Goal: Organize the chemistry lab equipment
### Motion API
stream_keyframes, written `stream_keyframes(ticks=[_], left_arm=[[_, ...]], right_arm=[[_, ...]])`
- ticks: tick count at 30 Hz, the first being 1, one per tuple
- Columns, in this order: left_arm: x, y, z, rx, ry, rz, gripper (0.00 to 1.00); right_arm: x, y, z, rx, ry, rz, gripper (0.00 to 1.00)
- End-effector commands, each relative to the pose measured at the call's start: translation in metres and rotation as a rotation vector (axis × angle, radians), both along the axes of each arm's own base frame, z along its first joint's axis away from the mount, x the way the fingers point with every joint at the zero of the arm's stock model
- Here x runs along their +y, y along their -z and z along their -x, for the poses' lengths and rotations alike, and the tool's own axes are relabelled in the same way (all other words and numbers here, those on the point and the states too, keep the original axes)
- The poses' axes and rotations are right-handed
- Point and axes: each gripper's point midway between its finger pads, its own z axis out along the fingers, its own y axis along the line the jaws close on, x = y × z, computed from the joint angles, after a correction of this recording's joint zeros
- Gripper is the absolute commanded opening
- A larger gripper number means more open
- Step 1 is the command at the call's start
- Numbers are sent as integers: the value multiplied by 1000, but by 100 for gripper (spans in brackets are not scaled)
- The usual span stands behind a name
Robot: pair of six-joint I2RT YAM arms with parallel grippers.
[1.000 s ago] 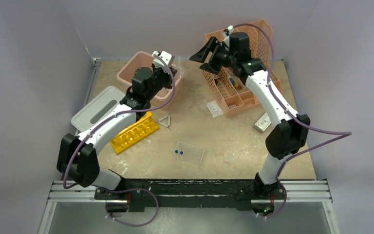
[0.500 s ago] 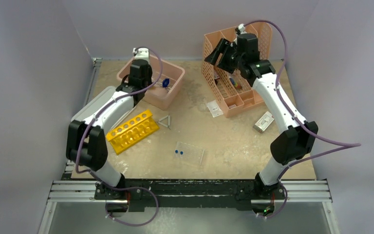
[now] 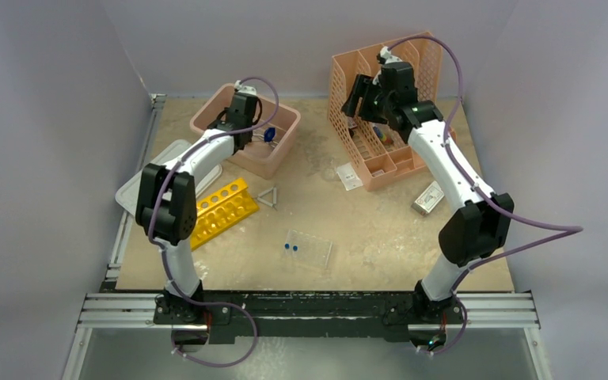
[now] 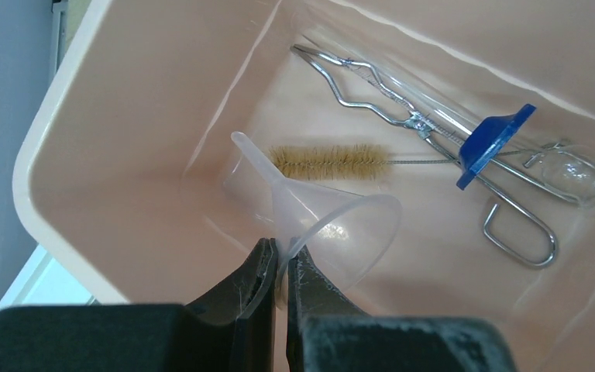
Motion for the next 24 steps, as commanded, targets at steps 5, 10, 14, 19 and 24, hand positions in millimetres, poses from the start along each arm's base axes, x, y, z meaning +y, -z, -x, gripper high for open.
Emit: stream_keyframes(ticks=[5,10,14,19,24], left_arm=[[18,6,-16,46,-43,-35,0],[32,11,-27,77,-58,-61,2],[37,6,-29,89,-62,-64,9],[29,-15,-35,39,-45,-17,25],[18,-49,-39,-32,-37,72,48]], right_arm=[[-3,-11,-14,-69,-13,55,68],[3,1,-14,-67,-52,74,68],[12,29,-11,-75,-143,183,70],[21,52,-3,-77,-198,287,72],[26,56,0,-64,-212,261,72]])
